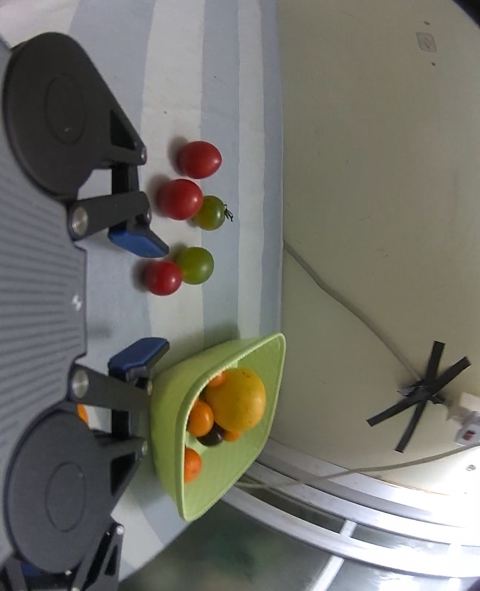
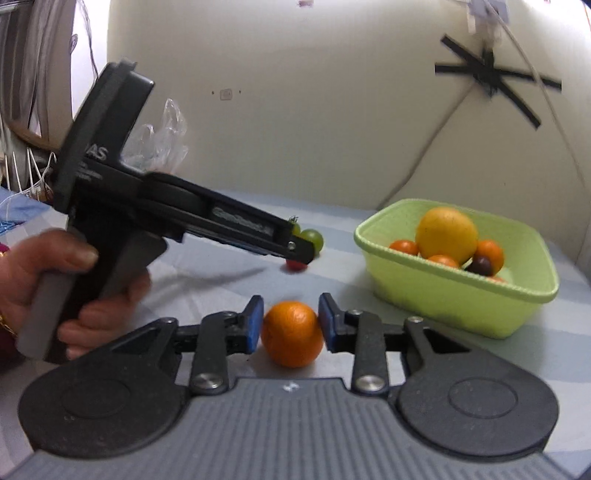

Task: Organize fruits
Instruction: 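Grasp a red cherry tomato with the left gripper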

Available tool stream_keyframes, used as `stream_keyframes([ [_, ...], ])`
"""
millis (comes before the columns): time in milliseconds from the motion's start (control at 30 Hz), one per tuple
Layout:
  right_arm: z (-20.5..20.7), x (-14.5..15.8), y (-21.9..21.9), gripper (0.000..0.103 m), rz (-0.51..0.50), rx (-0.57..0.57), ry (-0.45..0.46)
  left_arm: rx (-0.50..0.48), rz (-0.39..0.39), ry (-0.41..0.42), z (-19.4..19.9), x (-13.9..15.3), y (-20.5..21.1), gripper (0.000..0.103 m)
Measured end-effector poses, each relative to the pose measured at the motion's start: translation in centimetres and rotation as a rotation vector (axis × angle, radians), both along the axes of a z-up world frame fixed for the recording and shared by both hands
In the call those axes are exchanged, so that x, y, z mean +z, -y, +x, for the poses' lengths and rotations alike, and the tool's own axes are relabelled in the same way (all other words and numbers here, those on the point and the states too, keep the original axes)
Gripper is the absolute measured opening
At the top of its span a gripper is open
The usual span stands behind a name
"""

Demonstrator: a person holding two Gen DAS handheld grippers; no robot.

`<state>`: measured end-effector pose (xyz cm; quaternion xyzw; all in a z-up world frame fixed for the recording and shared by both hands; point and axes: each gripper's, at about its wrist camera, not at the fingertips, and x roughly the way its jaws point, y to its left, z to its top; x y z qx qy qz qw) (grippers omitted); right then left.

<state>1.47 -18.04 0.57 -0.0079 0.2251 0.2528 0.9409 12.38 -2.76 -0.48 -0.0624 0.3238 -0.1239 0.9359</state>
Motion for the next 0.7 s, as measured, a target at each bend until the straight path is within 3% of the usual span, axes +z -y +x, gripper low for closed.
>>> stream_keyframes([
  [167,2.7,-0.7,2.8,0.050,0.178,-0.045,-0.163,0.031,0.058,-0.021,1.2,-1.1,0.9,0.046],
  [233,2.7,-0.7,2.6,0.050,0.173,-0.042,-0.167,0.039,0.048,-0.016,1.6,-1.1,0.9,0.044],
  [367,2.6,-0.6,1.6,0.050,0.133,-0.008,-0.165,0.060,0.040,-0.020,2.0,-1.2,0.7,0.024],
  [467,2.7,-0.8,1.8,0.042,0.145,-0.009,-0.176,0.060,0.015,-0.019,1.9,-1.3,0.5,0.024],
  [700,2.4,-1.0,2.3,0.042,0.165,0.030,-0.171,0.058,0.033,-0.003,-2.0,-1.3,-0.2,0.024],
])
